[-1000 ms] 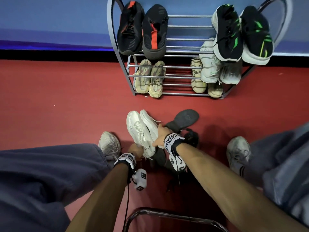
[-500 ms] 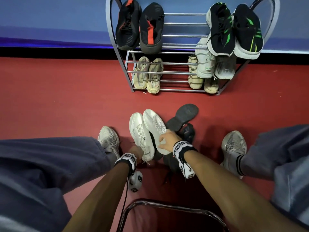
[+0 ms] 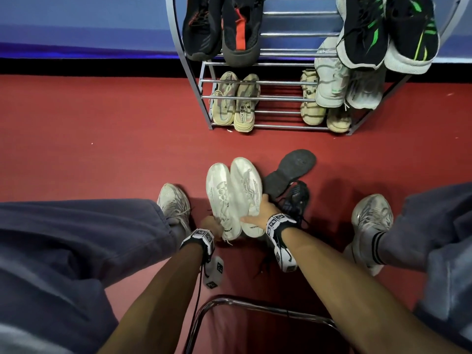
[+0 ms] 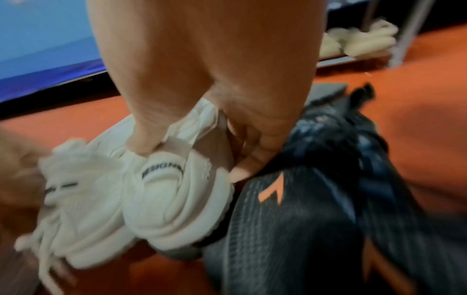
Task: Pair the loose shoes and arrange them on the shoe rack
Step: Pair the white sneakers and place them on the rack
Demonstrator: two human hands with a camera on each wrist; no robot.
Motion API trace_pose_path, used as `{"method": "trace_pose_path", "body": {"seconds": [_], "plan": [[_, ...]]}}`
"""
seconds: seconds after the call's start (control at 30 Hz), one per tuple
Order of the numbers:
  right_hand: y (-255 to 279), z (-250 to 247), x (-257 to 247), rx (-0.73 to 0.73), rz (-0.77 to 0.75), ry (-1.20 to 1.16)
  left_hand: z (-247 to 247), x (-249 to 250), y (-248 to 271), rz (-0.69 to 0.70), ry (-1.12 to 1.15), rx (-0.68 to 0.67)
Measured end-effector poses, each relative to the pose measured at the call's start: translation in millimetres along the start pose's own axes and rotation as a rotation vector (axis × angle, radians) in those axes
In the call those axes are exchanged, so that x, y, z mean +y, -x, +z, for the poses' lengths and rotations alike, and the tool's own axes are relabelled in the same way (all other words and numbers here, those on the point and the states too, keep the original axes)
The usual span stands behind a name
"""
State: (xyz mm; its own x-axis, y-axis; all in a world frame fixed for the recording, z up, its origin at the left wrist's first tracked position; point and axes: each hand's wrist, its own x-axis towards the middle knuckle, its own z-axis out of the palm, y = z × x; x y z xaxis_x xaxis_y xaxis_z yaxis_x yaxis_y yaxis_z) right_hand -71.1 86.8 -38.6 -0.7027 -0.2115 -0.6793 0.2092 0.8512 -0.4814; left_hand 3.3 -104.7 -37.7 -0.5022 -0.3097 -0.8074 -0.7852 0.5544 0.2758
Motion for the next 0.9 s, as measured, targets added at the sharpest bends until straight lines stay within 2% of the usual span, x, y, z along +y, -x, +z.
{"method": "trace_pose_path", "body": {"seconds": [0.13, 0.27, 0.43, 0.6, 0.7, 0.9], "plan": [[6, 1, 16, 0.100, 0.043, -0.145, -3, 4, 5, 0.041, -0.110, 0.054], [10, 1, 20, 0.144, 0.044, -0.181, -2, 7, 2, 0.061, -0.074, 0.087], [8, 6, 19, 0.224, 0.135, -0.199, 2, 7, -4, 0.022, 0.020, 0.065], [-3, 5, 21, 0.172, 0.116, -0.280, 1, 10, 0, -0.051, 0.151, 0.077], [-9, 8, 21, 0.097, 0.088, -0.280, 7, 8, -1, -0.060, 0.002, 0.077], [-10, 14, 25, 0.110, 0.122, -0.232, 4, 12, -5, -0.046, -0.006, 0.030]]}}
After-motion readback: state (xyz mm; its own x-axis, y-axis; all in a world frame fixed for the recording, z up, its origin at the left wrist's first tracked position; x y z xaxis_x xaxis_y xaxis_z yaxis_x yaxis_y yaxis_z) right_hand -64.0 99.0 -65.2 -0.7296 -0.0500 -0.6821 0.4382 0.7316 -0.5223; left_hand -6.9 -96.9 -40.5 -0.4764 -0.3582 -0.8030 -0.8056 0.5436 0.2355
